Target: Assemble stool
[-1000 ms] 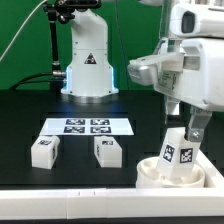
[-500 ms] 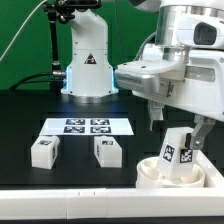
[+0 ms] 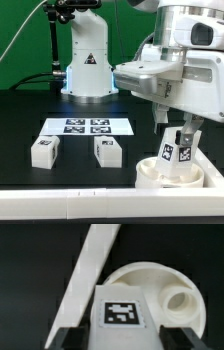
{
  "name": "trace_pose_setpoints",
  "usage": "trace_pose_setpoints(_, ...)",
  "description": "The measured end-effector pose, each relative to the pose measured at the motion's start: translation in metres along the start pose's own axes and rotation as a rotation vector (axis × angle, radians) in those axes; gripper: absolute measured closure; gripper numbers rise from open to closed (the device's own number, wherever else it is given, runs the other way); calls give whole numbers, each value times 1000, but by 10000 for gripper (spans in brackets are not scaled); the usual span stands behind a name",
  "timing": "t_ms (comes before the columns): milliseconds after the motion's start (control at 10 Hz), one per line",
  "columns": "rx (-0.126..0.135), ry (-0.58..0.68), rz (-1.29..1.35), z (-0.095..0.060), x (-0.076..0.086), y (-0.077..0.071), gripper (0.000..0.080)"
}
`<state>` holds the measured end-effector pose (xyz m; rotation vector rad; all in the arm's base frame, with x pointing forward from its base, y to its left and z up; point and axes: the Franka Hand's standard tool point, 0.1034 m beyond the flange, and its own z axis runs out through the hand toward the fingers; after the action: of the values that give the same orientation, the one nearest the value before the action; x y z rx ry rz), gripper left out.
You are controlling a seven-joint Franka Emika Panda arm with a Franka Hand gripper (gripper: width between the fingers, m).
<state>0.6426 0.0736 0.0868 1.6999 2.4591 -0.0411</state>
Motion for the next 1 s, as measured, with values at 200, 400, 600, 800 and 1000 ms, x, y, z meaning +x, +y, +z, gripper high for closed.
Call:
trace_pose_setpoints(200,0,0,21,0,0,0,462)
trace_pose_setpoints(400,1,1,133,0,-1,0,462)
trace_pose_setpoints(600,29,-5,360,1,-1,-5,460)
trace_pose_setpoints(800,54,-7,582,1,-1,-8,459)
trace_pose_setpoints(1000,56,2,728,1,-1,-8,459)
